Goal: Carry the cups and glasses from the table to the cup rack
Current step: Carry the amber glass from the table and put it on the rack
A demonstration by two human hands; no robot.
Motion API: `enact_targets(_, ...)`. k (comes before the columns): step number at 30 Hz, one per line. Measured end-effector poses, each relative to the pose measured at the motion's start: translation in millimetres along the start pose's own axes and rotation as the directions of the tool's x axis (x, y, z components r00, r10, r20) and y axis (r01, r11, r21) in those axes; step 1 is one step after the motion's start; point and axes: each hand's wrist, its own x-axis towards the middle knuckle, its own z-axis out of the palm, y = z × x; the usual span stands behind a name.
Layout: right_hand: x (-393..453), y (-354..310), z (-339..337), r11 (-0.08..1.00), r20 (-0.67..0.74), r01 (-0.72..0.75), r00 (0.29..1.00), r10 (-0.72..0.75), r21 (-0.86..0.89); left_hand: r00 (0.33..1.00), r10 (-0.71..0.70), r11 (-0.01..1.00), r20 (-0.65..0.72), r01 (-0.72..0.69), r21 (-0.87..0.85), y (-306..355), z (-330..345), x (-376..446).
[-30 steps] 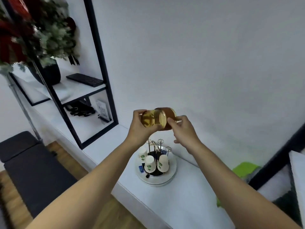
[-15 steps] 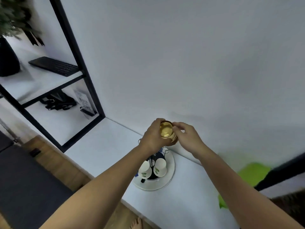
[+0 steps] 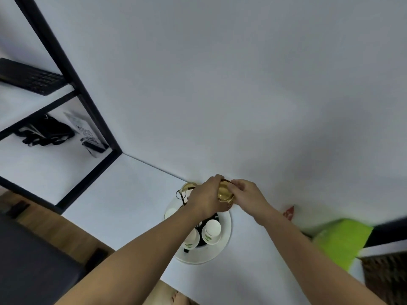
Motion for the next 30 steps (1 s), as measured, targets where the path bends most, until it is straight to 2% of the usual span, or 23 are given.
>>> enact_targets(5, 12, 16, 6, 0.998, 0.044, -0.062, 0.997, 0.063, -0.019, 0.998, -0.014, 0.997, 0.059, 0.010, 0.071, -9, 7, 5)
enact_targets(10, 20, 38, 18, 0.994, 0.021, -0.100, 0.995, 0.100, -0.041, 0.993, -0.026, 0.974, 0.117, -0.001, 0.229, -19, 22, 10)
enact_targets(16, 28, 60, 30, 0.968, 0.005, -0.209, 0.978, 0.210, 0.142, 0.961, -0.081, 0.946, 0.264, -0.009, 0.324, -21, 29, 23)
enact_targets(19, 31, 70, 37, 0.956, 0.003, -0.234, 0.971, 0.237, 0.178, 0.943, -0.103, 0.926, 0.317, -0.026, 0.378, -23, 30, 28)
enact_targets(24, 32, 80, 44, 0.939, 0.002, -0.269, 0.962, 0.275, 0.214, 0.943, -0.115, 0.884, 0.313, -0.047, 0.465, -28, 35, 32)
enact_targets(30, 33, 89, 42, 0.952, 0.042, -0.263, 0.965, 0.260, 0.158, 0.948, -0.128, 0.869, 0.293, -0.036, 0.493, -27, 39, 32)
